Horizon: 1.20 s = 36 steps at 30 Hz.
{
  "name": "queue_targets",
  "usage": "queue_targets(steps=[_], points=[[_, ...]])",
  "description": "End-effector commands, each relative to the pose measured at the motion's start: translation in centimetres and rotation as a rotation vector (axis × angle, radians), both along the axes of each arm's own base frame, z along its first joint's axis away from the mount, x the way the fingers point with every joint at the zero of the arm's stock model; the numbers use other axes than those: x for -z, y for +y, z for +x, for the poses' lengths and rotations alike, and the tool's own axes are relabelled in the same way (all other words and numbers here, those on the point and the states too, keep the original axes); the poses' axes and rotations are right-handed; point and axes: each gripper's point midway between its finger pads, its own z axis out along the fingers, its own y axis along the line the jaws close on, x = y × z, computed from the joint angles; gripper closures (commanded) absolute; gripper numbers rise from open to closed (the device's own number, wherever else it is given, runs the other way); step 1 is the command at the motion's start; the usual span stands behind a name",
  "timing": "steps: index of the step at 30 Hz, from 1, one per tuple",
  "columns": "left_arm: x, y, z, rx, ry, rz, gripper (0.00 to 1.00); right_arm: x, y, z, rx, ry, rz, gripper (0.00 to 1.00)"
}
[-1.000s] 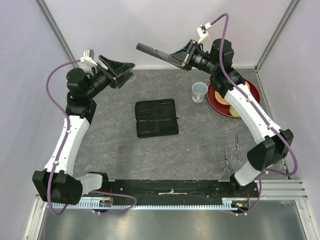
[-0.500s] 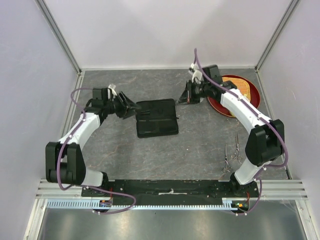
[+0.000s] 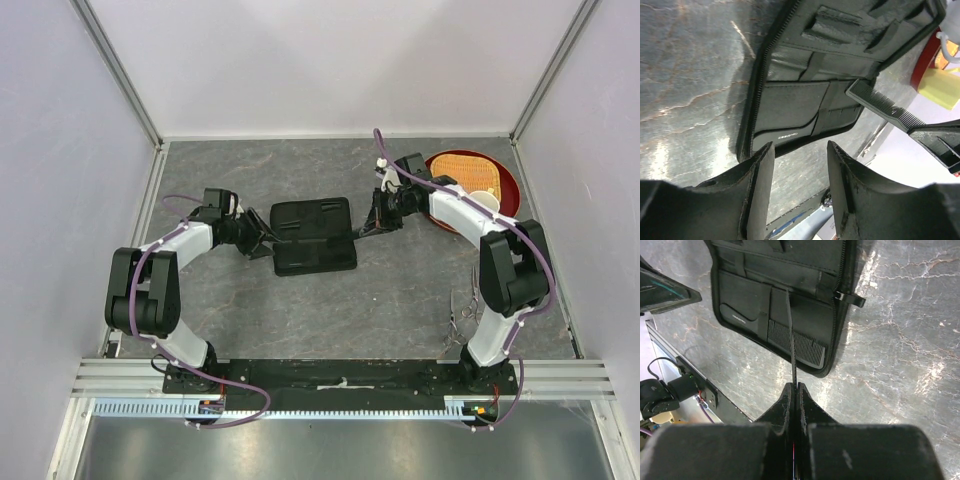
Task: Sort the hair-cutting tools
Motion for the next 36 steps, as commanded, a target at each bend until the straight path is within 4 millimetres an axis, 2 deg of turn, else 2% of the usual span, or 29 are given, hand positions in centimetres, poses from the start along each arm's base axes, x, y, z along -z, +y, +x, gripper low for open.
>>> queue_targets(steps=[1,5,10,16,19,30,36], points=[[1.8,1.0,-0.2,0.021,-0.016,0.080,0.48,2.0,-0.4,0.3,-0.006,-0.008,-0.017,1.00],[2.9,2.1,-0.1,0.025,-0.038,0.168,0.50,3.4,-0.6,-0.2,-0.017,0.026,-0.026,1.00],[3.5,2.6,0.3,0.079,-0.077,0.224,0.50,4.3,-0.8,-0.7,-0.028,0.052,-0.037,1.00],[3.8,0.3,0.3,0.149,-0.102,0.140,0.50,5.1,-0.2,-1.5,-0.051,0.110,-0.002,1.00],[4.0,-0.2,0.4,0.159,-0.111,0.144,0.50,5.3,-0.2,-1.8,-0.064,0.121,-0.003,1.00],[5.1,-0.7,0.2,0.173,-0.079,0.146,0.50,6.5,0.0,-1.1,-0.052,0.134,-0.010,1.00],[5.4,-0.9,0.1,0.179,-0.074,0.149,0.51,7.5,1.5,-0.6,-0.057,0.153,0.029,1.00]])
